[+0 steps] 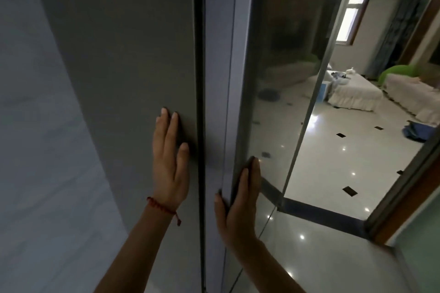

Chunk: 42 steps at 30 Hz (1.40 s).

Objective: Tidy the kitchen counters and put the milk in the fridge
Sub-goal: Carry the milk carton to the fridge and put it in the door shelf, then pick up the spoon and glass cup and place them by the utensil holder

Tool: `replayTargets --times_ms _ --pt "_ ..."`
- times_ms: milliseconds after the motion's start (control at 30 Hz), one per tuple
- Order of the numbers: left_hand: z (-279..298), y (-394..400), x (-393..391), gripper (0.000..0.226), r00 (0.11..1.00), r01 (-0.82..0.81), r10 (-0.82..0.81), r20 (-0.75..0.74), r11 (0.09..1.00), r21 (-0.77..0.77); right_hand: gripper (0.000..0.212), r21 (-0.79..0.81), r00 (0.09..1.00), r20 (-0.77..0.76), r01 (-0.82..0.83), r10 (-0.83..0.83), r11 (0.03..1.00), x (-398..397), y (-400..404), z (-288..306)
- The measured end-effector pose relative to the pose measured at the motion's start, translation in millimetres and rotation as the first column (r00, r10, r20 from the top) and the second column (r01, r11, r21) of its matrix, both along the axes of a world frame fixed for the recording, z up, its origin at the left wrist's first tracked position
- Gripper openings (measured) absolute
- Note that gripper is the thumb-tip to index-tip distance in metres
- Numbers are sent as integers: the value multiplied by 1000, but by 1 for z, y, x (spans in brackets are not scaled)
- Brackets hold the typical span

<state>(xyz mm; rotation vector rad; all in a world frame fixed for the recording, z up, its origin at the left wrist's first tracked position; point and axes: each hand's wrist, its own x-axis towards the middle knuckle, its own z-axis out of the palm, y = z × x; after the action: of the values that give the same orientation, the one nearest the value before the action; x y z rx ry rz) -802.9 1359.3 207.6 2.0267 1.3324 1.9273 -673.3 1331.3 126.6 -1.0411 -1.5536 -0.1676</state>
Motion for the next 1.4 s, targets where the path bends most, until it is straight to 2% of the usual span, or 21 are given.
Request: replayTargets --times_ms 167,267,333,400,467,533,600,700,767,867,933,1000,1100,1200,1267,1333,1400 --pt "-3 2 0 54 1000 21 -21 -16 1000 -16 71 2 999 45 3 -3 1000 5 -1 -1" --pt "0 -3 1 54 999 28 -29 -27 999 -37 71 -85 996 56 -62 67 994 16 -6 1" --pt "5 -12 1 55 999 15 -17 -31 998 -57 63 -168 989 8 -143 146 975 33 -15 2" --pt "12 -27 5 53 1000 -19 18 -25 1000 -9 53 -245 988 -50 -151 143 958 55 -31 -1" --pt "15 -47 19 44 997 -45 54 -54 986 158 47 -313 994 -97 -77 49 947 82 -48 -9" --pt "13 -65 42 35 995 19 11 -100 956 293 43 -386 993 -89 34 -74 922 113 -70 -21" --pt "6 -82 72 29 980 170 -133 -145 943 286 48 -478 980 -24 162 -197 863 147 -100 -35" --pt "-25 -102 122 30 881 438 -402 -249 892 109 66 -629 922 13 307 -386 714 200 -161 -63" --pt "-54 -112 156 42 771 550 -575 -274 818 -170 60 -715 863 19 364 -505 596 232 -211 -87" --pt "-111 -132 204 65 620 568 -752 -222 626 -534 38 -842 737 38 388 -675 376 275 -297 -127" --pt "-154 -151 232 66 555 499 -814 -172 491 -713 36 -909 619 9 333 -786 252 294 -359 -152" --pt "-194 -173 259 56 513 373 -842 -168 395 -840 36 -949 502 11 279 -865 150 305 -421 -174" --pt "-238 -220 299 33 404 204 -899 -170 269 -941 35 -984 341 15 174 -940 48 309 -510 -203" --pt "-266 -274 335 32 265 101 -948 -174 207 -973 35 -998 189 24 59 -982 -13 300 -586 -224" --pt "-280 -311 357 33 147 33 -976 -163 170 -985 35 -999 94 30 -17 -995 -32 291 -630 -234" --pt "-292 -343 382 36 -26 -17 -982 -186 186 -982 35 -997 -13 28 -76 -1000 -27 282 -668 -240" --pt "-293 -374 409 35 -122 -51 -981 -153 161 -986 36 -993 -124 28 -117 -992 -14 270 -700 -242"
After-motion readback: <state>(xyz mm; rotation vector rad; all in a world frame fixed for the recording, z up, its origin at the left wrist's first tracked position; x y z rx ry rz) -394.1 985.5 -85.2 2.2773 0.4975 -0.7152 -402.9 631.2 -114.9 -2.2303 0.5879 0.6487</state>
